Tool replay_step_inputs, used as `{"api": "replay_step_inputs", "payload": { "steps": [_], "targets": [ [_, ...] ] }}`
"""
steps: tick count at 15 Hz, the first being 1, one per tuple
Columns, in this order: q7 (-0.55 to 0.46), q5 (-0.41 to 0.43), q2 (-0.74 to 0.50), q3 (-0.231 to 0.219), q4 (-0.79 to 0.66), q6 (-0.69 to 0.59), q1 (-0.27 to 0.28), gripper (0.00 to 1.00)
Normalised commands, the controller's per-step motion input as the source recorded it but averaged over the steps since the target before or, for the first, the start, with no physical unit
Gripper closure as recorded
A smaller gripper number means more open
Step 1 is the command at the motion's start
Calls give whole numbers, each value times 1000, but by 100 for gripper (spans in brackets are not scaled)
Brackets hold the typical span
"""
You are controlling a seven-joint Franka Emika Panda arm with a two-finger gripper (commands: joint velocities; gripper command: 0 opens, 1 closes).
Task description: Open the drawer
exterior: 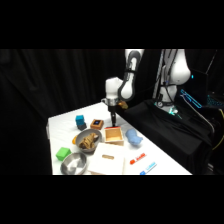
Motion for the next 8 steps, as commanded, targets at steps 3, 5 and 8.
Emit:
{"api": "replay_step_inputs", "payload": {
  "steps": [3, 5, 8],
  "targets": [
    [-176, 202, -820, -420, -160, -722, 519, 0],
    [-7, -86, -698, -593, -58, -689, 613, 0],
    [141, -287, -499, -476, 63, -561, 444, 0]
  ]
}}
